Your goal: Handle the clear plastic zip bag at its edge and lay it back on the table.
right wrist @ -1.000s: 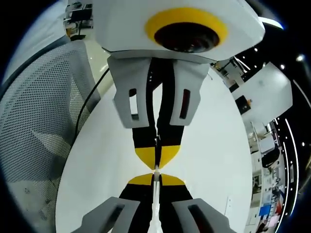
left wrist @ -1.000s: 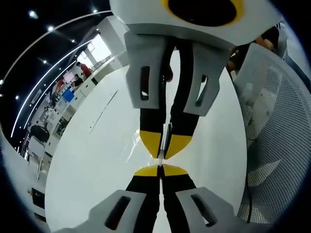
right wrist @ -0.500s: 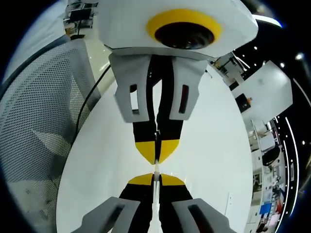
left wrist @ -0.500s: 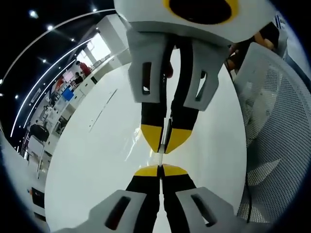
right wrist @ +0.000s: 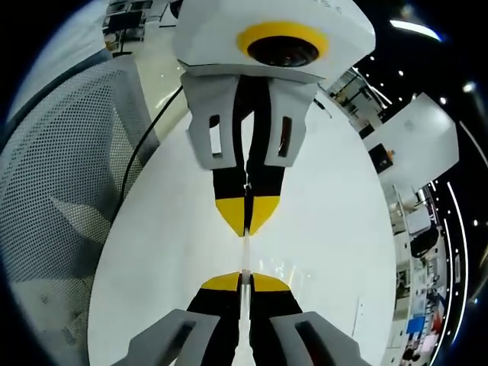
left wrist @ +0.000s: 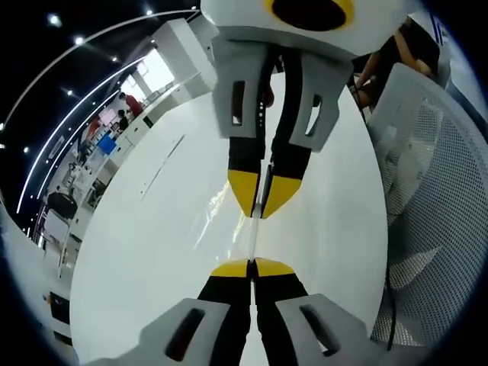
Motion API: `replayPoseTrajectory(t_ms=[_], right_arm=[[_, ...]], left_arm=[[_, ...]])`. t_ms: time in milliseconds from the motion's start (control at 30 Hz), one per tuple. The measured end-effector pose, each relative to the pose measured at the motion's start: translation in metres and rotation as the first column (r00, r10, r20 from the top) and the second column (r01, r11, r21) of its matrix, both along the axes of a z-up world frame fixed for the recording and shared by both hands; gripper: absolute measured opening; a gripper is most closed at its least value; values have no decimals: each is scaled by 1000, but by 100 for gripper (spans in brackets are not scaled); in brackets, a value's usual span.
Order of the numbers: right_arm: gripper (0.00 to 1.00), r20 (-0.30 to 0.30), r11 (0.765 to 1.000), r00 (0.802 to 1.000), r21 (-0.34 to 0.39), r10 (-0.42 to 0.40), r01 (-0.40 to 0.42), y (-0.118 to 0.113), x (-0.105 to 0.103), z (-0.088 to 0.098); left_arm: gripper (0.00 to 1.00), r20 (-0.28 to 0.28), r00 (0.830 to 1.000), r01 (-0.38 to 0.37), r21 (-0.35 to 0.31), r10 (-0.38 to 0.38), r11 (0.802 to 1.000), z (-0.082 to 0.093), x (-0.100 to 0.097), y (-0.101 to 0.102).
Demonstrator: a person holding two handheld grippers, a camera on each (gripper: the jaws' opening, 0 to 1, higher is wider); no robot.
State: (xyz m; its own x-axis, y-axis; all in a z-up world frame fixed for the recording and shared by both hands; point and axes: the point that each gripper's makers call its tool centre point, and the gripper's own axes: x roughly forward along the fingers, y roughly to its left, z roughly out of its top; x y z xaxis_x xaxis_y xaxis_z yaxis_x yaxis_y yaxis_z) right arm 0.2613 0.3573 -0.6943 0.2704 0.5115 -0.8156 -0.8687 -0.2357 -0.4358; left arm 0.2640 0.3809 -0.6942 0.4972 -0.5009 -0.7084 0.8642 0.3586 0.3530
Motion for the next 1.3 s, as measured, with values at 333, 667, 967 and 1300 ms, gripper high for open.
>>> replayPoseTrajectory(t_ms=[333,667,967,1300], right_arm=[[0,7,1000,1000,-11,-3,3,-5,0,-1],[0,2,1000,1000,-18,-8,8,-9,-3,-1],[0,0,999,1000,-24,-21,21,-15,-1,-2],[0,1,999,999,-30,-32,32,-21,0,-2]], left_arm=[[0,-7,1000,-8,4,8,1000,-3,0,3],[0,-24,1000,-17,14,17,1000,-5,-3,7],[0,-32,999,-33,26,34,999,-13,1,15],[0,-34,998,-43,37,44,998,-11,-2,20]])
